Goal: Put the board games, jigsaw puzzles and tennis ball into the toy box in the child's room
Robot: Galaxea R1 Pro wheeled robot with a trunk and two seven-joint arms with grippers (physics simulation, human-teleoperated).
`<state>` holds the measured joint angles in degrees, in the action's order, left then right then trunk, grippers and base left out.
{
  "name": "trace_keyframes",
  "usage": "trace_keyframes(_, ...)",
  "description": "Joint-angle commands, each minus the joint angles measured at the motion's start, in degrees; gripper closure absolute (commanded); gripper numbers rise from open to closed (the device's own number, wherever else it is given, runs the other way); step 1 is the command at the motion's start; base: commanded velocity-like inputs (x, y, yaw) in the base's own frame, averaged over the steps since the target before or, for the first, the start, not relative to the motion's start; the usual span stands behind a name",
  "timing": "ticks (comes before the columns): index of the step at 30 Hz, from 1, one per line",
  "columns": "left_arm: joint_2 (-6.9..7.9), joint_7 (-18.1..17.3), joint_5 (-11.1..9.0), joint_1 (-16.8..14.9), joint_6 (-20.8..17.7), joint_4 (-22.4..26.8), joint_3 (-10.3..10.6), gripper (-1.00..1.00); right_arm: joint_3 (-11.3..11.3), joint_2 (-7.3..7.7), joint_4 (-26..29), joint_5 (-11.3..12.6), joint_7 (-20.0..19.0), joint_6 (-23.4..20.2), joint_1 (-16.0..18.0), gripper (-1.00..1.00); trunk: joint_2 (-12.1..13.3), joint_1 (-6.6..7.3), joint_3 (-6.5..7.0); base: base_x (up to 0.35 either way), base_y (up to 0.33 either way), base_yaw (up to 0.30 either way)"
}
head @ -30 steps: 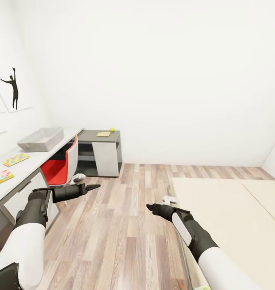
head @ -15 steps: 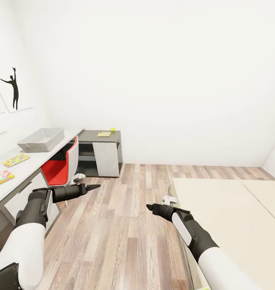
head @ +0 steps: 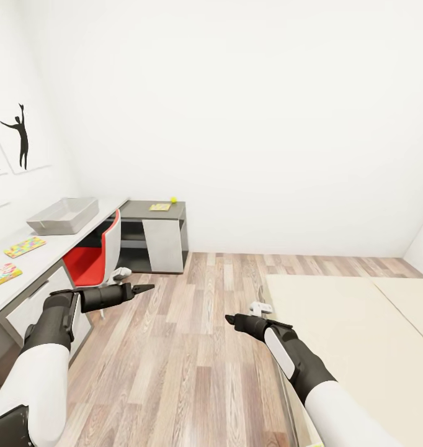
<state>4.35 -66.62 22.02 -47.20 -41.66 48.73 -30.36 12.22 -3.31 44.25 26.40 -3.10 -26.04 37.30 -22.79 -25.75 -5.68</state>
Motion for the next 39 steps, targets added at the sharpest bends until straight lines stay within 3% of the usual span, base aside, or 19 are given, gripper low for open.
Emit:
trace_keyframes(1, -0.04, -0.6, 0.6, -0.1, -0.4, 0.1, -0.2, -1.0, 0.0, 0.0, 0.0, 0.1, -0.1, -0.2, 0.0, -1.0, -0.1, -0.04, -0.13, 0.0, 0.0, 0.0)
trace_keyframes(24, -0.04, -0.4, 0.7, -0.1, -0.6, 0.1, -0.2, -1.0, 0.0, 0.05, 0.0, 0.3, -0.1, -0.3, 0.0, -1.0, -0.1, -0.04, -0.13, 0.042, 0.031, -0.005)
trace_keyframes(39, -0.04, -0.5, 0.7, -0.1, -0.5, 0.1, -0.1, -1.0, 0.0, 0.05, 0.0, 0.5, -0.1, -0.3, 0.0, -1.0, -0.1, -0.04, -0.02, 0.224, 0.217, -0.233)
